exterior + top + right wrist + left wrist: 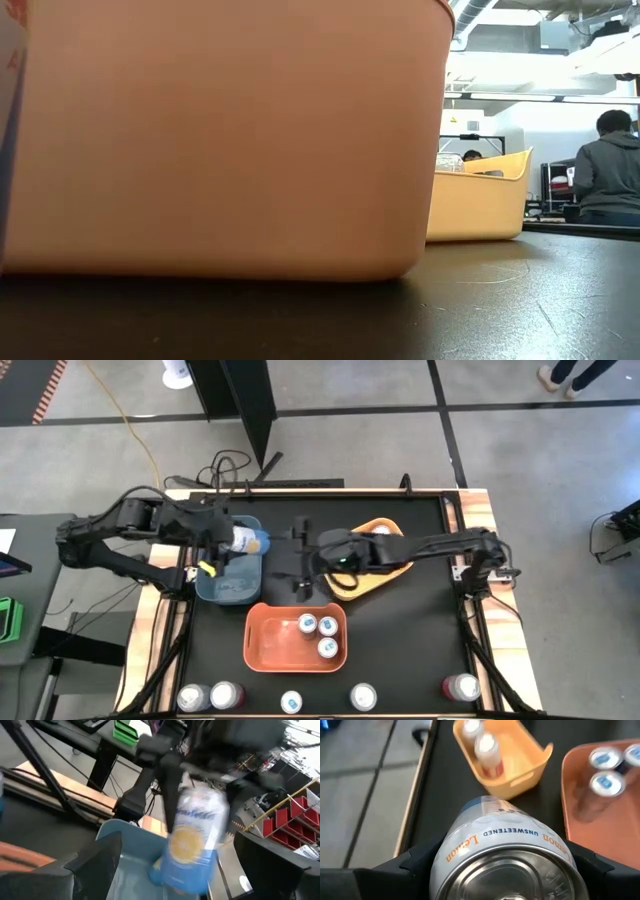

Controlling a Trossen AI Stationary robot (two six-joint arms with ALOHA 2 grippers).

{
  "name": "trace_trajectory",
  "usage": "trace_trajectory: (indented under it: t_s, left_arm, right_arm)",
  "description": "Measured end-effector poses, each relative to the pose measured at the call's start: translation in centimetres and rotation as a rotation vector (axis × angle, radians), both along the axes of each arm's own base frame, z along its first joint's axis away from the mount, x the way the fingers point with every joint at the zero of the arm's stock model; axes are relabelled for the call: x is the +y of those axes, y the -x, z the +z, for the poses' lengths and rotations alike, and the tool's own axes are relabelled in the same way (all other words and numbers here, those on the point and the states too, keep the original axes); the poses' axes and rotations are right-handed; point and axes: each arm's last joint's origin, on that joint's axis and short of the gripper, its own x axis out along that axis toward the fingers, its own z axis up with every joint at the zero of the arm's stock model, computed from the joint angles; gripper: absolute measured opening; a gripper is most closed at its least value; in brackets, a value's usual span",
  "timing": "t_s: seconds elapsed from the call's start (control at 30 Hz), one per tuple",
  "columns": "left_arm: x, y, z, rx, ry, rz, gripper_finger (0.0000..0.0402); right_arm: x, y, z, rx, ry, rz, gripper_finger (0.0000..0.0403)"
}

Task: Sort soda cans
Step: Put the blue soda can into the blue bin

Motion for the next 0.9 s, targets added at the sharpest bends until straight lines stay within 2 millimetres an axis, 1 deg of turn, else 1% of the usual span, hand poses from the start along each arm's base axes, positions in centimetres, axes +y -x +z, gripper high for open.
trace_trajectory:
  t_s: [0.13,0.27,0.37,0.53,0.6,0.7,0.9]
  left_arm:
    - [0.7,-1.6,-1.3,0.092,0.048,0.102,0.0294]
    - [2.1,-3.3,-2.9,0.206,0.087,0.214,0.0294]
    - [3.8,-4.4,-4.2,0.309,0.11,0.305,0.0294]
    - [7.1,-5.7,-6.2,0.431,0.142,0.42,0.0294]
    - [8.2,-6.0,-6.8,0.458,0.175,0.428,0.0294]
    - [9.8,-6.3,-7.6,0.496,0.213,0.444,0.0294]
    - [12.0,-6.0,-9.1,0.546,0.264,0.513,0.0294]
  right_arm:
    - [0.1,3.2,2.3,0.051,0.011,0.012,0.0398]
    - [-0.1,7.3,5.2,0.048,0.0,0.021,0.0398]
    - [-0.4,10.1,7.0,0.031,-0.044,0.016,0.0398]
    - [-0.1,14.0,8.9,0.011,-0.102,0.031,0.0398]
    - [0.2,15.2,9.4,0.011,-0.116,0.047,0.0398]
    - [0.7,16.5,9.8,0.017,-0.129,0.073,0.0398]
    - [1.9,18.0,9.9,0.044,-0.122,0.075,0.0398]
